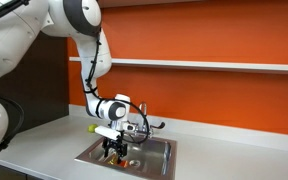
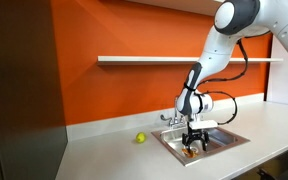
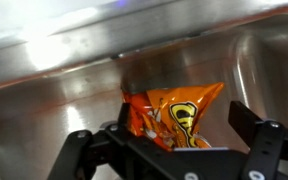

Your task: Remove the orange packet from the sink and put it on the left side of the counter

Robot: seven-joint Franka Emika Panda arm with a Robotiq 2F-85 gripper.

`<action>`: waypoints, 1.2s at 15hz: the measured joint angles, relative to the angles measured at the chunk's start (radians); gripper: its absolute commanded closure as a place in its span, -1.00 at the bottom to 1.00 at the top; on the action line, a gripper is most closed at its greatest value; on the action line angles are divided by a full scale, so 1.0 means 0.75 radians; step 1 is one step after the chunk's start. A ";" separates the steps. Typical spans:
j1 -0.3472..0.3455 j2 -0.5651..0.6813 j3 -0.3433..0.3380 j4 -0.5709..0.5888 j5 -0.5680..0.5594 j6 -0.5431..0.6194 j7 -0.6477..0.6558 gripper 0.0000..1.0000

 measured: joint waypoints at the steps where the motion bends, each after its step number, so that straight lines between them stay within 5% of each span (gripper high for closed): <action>1: 0.000 0.019 0.003 0.007 0.002 0.012 0.000 -1.00; 8: -0.014 0.110 0.008 0.077 0.008 0.062 0.000 -1.00; 9: -0.015 0.116 0.008 0.086 0.008 0.065 0.000 -0.50; 11: -0.018 0.127 0.008 0.103 0.008 0.068 0.000 -0.34; 18: -0.020 0.147 0.009 0.136 0.008 0.069 0.000 0.78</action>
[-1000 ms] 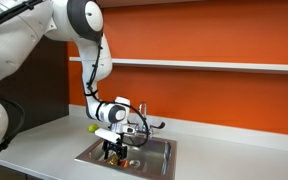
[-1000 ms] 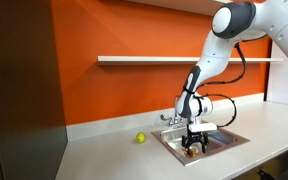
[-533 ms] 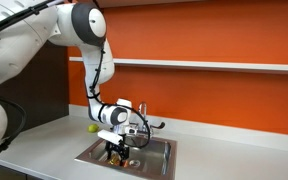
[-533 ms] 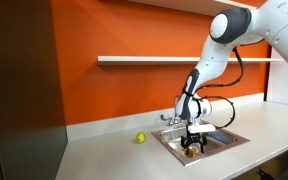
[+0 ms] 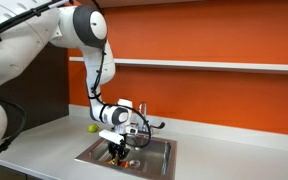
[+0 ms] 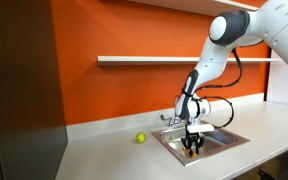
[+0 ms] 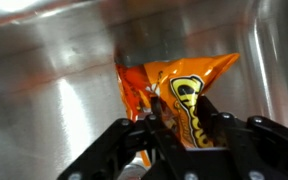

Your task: Remove the orange packet from the sink and put it on the left side of the counter

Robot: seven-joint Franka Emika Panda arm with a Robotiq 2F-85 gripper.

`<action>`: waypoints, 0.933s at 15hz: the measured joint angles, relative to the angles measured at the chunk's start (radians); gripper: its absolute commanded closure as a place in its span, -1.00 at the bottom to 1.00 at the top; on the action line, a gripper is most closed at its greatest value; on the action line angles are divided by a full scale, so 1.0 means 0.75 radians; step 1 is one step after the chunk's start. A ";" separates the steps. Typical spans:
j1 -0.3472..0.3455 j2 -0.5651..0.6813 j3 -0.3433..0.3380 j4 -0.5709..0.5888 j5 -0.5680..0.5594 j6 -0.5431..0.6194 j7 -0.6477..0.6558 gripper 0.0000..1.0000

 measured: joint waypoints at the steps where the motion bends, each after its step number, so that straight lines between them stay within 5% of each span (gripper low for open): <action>1: 0.000 0.001 0.000 0.003 0.000 0.000 0.000 0.92; 14: -0.012 0.001 0.001 0.057 0.001 0.000 0.000 0.99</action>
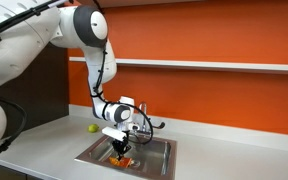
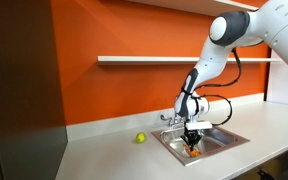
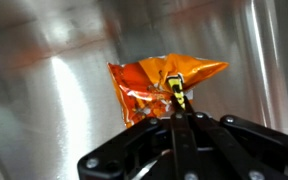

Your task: Remove the orange packet from the sink and put it on the left side of the counter

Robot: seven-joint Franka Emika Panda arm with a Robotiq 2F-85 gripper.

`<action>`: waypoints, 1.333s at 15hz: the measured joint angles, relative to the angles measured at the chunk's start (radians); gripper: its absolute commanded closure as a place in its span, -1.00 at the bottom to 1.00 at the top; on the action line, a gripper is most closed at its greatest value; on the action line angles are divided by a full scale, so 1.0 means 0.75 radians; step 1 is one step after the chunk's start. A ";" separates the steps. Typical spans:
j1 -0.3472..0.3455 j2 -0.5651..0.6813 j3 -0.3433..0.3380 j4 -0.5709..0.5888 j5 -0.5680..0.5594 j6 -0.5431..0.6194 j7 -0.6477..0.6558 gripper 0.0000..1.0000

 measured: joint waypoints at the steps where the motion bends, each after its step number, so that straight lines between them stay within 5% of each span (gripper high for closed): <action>1: 0.000 -0.008 0.000 0.005 0.000 0.000 0.000 0.99; 20: 0.160 -0.533 0.004 -0.113 -0.103 -0.344 0.075 0.99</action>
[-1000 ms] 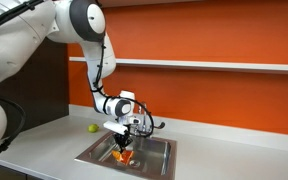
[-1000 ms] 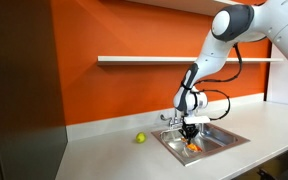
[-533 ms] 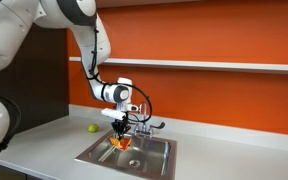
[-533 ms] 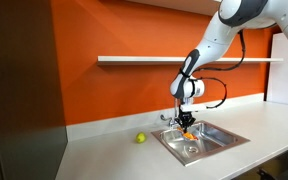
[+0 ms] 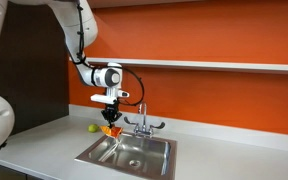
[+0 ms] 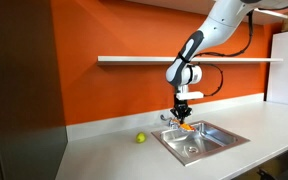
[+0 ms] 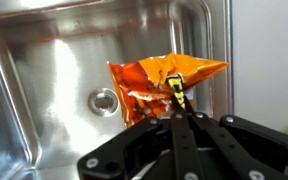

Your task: Remove the orange packet from the sink and put it on the left side of the counter

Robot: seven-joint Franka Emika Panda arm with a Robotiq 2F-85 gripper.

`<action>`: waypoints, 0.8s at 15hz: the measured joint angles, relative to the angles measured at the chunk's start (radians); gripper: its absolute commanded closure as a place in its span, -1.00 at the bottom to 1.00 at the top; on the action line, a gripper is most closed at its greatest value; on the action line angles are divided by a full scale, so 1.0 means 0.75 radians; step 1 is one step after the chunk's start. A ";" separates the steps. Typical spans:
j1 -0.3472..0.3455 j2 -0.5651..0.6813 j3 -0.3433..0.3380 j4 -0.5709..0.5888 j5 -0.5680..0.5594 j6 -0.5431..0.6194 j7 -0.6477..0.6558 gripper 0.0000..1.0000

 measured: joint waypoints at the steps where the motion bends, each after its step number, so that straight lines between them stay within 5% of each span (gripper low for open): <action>1: 0.013 -0.028 0.008 -0.011 -0.002 -0.022 0.000 0.99; 12: 0.196 -0.062 0.230 -0.058 -0.002 -0.121 -0.002 0.99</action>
